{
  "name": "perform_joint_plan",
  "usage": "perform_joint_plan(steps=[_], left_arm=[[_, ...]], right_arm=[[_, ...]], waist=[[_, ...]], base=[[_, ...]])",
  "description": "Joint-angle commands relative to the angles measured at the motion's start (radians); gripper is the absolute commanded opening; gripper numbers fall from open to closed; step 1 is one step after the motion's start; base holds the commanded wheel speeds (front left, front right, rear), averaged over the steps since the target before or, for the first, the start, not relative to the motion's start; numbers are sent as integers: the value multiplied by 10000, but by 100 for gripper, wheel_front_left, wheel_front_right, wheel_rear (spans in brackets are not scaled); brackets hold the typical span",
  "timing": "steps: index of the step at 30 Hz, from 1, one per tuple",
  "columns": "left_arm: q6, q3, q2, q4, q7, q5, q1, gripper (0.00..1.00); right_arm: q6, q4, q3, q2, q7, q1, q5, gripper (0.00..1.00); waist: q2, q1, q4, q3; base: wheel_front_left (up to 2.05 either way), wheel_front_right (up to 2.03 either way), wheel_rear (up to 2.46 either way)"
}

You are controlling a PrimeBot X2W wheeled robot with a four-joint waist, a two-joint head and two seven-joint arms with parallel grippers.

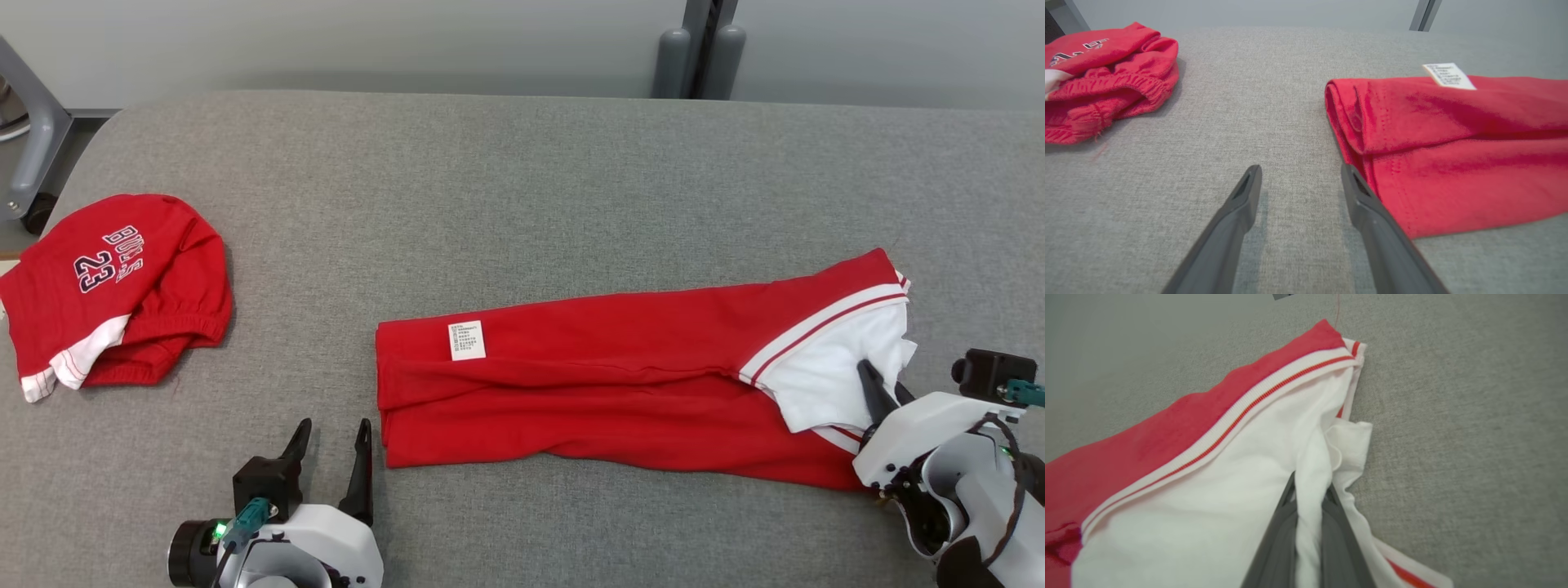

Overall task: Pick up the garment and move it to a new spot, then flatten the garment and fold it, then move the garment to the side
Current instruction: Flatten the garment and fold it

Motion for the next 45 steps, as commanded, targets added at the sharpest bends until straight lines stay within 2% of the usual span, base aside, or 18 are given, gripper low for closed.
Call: perform_joint_plan(steps=[1, 8, 11, 17, 21, 24, 31, 40, 44, 45], left_arm=[[41, 28, 48, 14, -20, -46, -86, 100], [77, -13, 47, 36, -20, -127, 77, 100], [44, -64, 47, 70, -20, -133, 92, 100], [39, -181, 47, 83, -20, -190, 85, 100], [8, -237, 44, 145, -20, -109, 116, 100], [-12, -307, 51, 161, -20, -100, 120, 100], [37, -520, 50, 128, -20, -231, 55, 100], [56, -868, 44, 233, -18, -381, 128, 100], [71, -1064, 43, 279, -20, -478, 149, 100], [89, -1093, 45, 289, -20, -507, 146, 100]], right_arm=[[-42, 212, -56, -169, -125, 175, 69, 0], [-31, 247, -479, -550, -1079, -90, 309, 0], [-26, -106, -360, -470, -1216, -75, 366, 0], [-22, -1734, 374, 90, -1189, 268, 911, 0], [-22, -3040, 1213, 198, -819, 572, 1136, 0], [-22, -3842, 1712, 386, -360, 834, 1499, 0], [-22, -4492, 2730, 646, 113, 1097, 1488, 0], [-22, -4003, 3827, 1364, 162, 583, 1423, 0], [-22, -3388, 4223, 1599, -153, 68, 1460, 0], [-22, -3261, 4282, 1629, -286, -38, 1443, 8]], waist=[[0, 0, -31, -28], [0, 0, -374, -193], [0, 0, -542, -239], [0, 0, -655, -359], [0, 0, -594, -450], [0, 0, -396, -515], [0, 0, 270, -580], [0, 0, 1523, -608], [0, 0, 1944, -628], [0, 0, 1982, -635]], base=[[0, 0, 0], [0, 0, 0], [0, 0, 0], [0, 0, 0], [0, 0, 0], [0, 0, 0], [0, 0, 0], [0, 0, 0], [0, 0, 0], [0, 0, 0]])
